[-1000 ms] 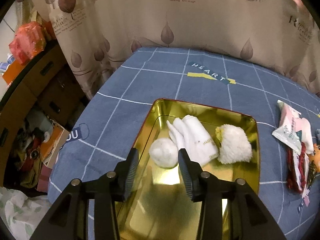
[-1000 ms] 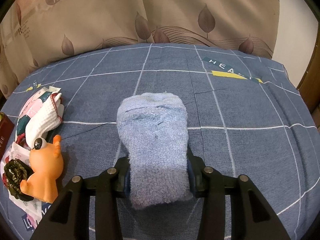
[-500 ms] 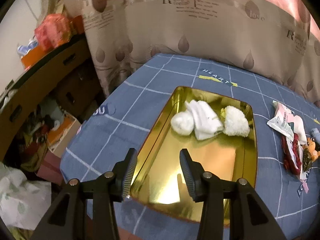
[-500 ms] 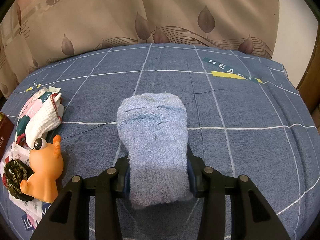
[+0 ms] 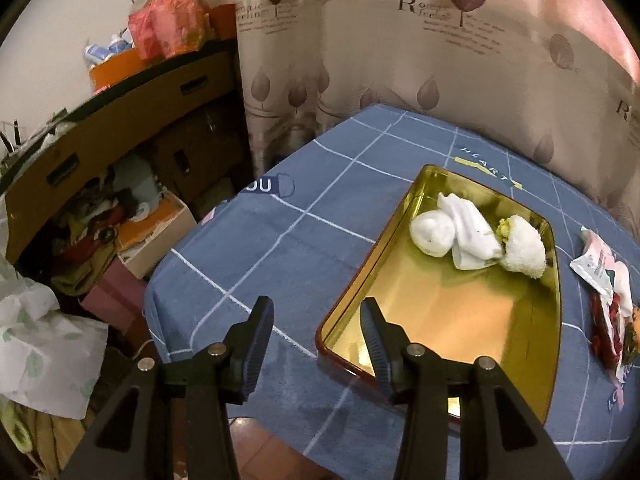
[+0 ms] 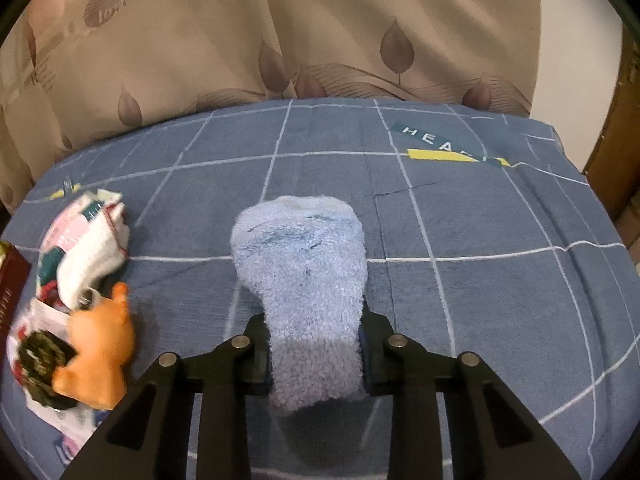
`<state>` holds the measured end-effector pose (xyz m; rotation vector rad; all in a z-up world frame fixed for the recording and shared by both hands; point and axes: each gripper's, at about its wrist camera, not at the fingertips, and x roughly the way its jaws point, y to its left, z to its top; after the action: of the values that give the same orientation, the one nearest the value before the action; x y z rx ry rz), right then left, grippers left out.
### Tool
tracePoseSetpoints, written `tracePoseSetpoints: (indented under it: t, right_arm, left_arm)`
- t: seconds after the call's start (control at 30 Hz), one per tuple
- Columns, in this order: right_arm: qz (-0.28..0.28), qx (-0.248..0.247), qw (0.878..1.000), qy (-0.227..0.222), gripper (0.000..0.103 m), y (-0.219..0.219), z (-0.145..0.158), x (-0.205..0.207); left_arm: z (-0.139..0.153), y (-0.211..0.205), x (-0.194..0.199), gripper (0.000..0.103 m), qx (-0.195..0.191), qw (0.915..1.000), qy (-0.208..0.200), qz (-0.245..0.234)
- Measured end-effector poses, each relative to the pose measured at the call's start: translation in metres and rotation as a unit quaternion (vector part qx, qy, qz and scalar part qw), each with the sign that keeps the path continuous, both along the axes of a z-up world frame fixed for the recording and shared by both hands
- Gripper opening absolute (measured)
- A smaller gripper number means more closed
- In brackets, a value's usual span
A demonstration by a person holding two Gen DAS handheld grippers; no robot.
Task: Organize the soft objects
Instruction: 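Lift the left gripper away from the tin, then carry the light blue towel with the right gripper into the tin and open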
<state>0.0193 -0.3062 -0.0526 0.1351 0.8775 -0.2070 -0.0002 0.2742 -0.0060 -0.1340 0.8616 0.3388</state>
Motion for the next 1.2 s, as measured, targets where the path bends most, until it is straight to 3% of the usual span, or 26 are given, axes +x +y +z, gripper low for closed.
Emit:
tracePoseSetpoints:
  t: [0.17, 0.4, 0.57, 0.9, 1.2]
  right_arm:
    - [0.002, 0.009, 1.0, -0.022, 0.027, 0.015, 0.022, -0.008]
    - [0.071, 0.01, 0.996, -0.045, 0.027, 0.073, 0.057, -0.003]
    - [0.123, 0.019, 0.991, -0.046, 0.027, 0.122, 0.063, 0.004]
    - [0.243, 0.043, 0.969, -0.034, 0.027, 0.237, 0.063, 0.012]
    - [0.312, 0.062, 0.948, -0.026, 0.027, 0.317, 0.063, 0.017]
  left_arm:
    - [0.0, 0.009, -0.002, 0.046, -0.022, 0.9996, -0.004, 0.015]
    - [0.001, 0.025, -0.006, 0.046, -0.05, 0.9975, -0.011, 0.047]
    - [0.001, 0.031, -0.008, 0.046, -0.056, 0.9967, -0.012, 0.058]
    - [0.005, 0.029, -0.008, 0.047, -0.031, 0.9974, -0.017, 0.062]
    - [0.004, 0.036, -0.011, 0.047, -0.039, 0.9962, -0.017, 0.076]
